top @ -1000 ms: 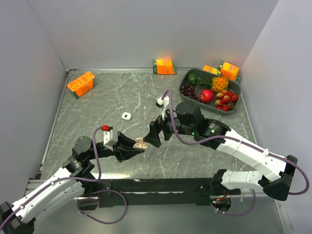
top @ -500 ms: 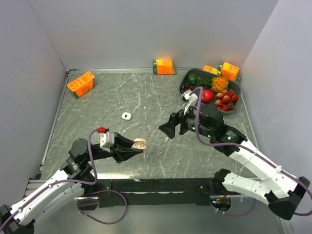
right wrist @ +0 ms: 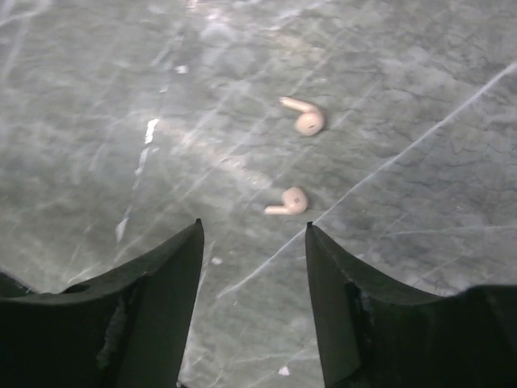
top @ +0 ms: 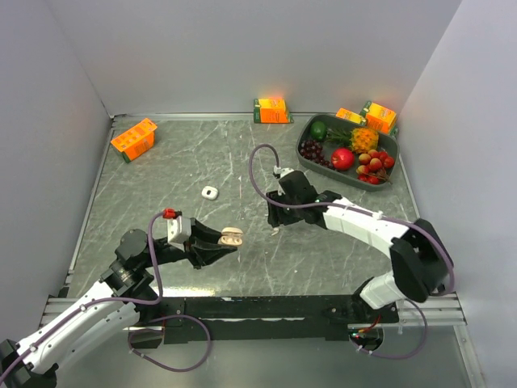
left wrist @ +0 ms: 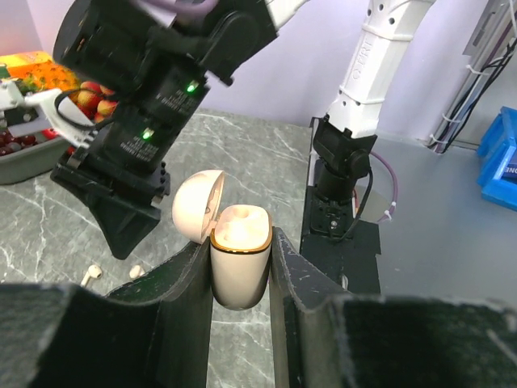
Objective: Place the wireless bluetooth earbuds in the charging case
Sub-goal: Pick up the earbud from the center of the board.
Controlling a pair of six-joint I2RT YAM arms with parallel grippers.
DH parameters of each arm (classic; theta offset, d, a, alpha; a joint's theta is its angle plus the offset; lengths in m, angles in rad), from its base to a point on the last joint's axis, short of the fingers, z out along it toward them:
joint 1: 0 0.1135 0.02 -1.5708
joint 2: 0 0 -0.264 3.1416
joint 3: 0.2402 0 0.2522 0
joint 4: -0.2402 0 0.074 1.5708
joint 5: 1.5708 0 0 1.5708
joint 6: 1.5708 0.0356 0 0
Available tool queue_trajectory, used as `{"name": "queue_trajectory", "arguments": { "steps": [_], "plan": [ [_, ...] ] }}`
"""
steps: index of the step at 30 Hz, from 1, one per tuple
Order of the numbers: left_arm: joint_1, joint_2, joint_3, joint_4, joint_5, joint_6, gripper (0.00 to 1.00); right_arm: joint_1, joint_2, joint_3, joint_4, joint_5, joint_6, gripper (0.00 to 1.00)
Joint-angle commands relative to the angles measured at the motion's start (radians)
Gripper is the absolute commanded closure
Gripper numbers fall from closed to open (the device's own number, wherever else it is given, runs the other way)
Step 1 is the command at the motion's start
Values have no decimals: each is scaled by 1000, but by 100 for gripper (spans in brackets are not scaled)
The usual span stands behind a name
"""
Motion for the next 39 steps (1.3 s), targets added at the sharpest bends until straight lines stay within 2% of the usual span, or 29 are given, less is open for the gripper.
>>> {"name": "queue_trajectory", "arguments": {
  "steps": [1,5,7,16,39],
  "plan": [
    [-4,-23,12,16,-26,5,99,-36,100,58,81,47,61,46],
    [-6,-34,14,-3,-28,14,99,-52,187,102,79,49,125,55],
    [-6,-37,12,-4,-30,14,99,-53,221,108,90,46,142,57],
    [-6,-35,12,-4,-25,17,99,-57,301,159,82,49,163,51],
    [-6,-23,8,8,-19,10,99,-74,348,148,110,51,131,57]
  ]
}}
